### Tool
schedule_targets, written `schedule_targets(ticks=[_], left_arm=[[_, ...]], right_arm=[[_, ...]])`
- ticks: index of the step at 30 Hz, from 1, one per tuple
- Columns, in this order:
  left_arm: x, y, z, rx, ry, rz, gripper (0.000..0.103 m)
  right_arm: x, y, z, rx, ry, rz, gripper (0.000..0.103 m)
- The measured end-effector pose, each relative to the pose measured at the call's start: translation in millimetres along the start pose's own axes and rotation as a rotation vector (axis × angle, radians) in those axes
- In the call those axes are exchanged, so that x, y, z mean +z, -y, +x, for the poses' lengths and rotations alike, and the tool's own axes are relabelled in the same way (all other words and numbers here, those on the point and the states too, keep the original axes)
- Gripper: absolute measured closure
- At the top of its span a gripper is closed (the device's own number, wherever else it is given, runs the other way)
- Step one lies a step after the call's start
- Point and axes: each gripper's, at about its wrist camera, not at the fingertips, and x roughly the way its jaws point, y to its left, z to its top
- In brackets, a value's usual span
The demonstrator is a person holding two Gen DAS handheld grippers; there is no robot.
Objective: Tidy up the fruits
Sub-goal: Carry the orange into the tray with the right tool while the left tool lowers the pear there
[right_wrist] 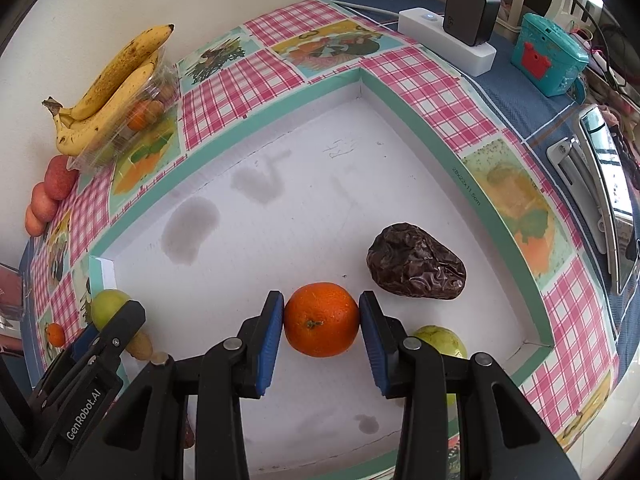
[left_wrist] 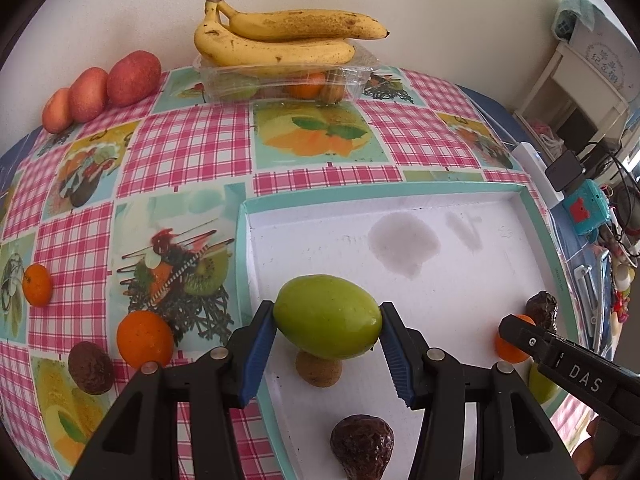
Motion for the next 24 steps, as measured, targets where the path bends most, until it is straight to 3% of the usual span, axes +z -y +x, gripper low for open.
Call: schedule_targets(ticks=[8, 21, 24], left_arm=[[4, -5, -8, -0.005, -0.005, -0.027, 0.046], [11, -25, -52, 0.026, 0.023, -0.107, 0.044], [8, -32, -60, 0.05, 0.029, -0.124, 0.04]], right_arm=[[1, 2, -5, -0.015, 0.002, 0.007, 0.063], [0, -3, -56, -0.001, 0.102, -0.013, 0.062], [-2, -4, -60, -0.007, 0.109, -0.013, 0.051]])
